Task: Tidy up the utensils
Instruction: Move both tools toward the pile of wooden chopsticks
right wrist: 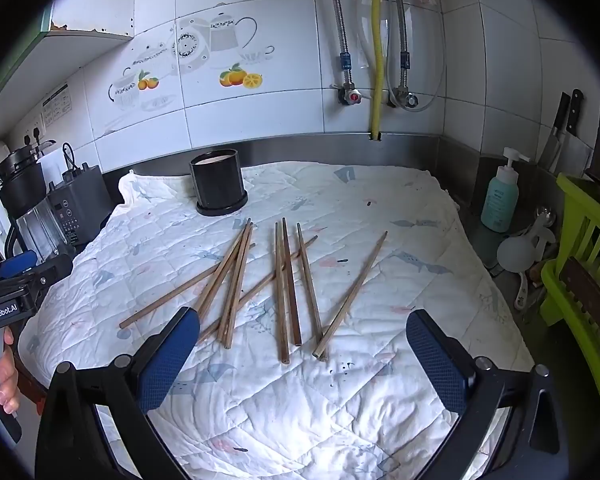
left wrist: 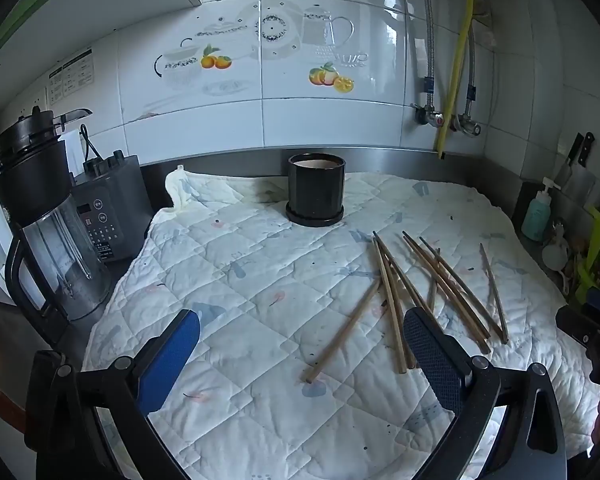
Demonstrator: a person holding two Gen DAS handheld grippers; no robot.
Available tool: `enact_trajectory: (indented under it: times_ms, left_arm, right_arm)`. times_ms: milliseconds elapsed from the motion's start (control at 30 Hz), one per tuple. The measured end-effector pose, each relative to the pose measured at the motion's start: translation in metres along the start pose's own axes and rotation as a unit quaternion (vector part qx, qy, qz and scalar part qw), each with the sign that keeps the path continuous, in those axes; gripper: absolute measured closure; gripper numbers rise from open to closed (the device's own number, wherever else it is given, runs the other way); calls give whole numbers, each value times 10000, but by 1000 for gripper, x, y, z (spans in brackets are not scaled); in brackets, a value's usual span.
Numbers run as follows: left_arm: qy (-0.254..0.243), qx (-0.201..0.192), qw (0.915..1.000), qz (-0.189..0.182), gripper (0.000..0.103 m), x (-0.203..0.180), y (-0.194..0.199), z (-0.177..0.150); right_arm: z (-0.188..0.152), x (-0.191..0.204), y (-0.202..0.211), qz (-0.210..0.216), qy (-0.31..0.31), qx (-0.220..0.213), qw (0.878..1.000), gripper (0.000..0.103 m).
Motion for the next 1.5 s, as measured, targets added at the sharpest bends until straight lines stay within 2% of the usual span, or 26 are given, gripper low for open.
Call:
enact_trajectory:
  times_ms: [567, 1000, 1233, 1500]
  left_arm:
    - [-92, 28, 9999, -100, 0, -8, -5, -7]
    - [-131, -106, 9997, -148, 0, -11, -6, -7]
    - [-327, -152, 9993, -64, 0, -13, -8, -4]
    - [-215, 332, 9991, -155, 0, -3, -18, -17]
  right_arm:
    - [-3, 2, -2, 10, -20, 40, 10000, 0]
    - [-4, 2, -4, 33, -22, 47, 10000, 0]
    - [-5, 1, -6, 63, -70, 63, 9999, 0]
    - [-6, 5, -8, 155, 6, 55, 9999, 0]
Point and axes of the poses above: each gripper's, at about its wrist camera, not at the fingertips, and y roughly against the way its jaws point, x to its left, z to its top, the point moved 9 cm from there along -y, roughly the way its jaws point, and after that the axes turned 5 degrees about -z, right-handed, at the moved point
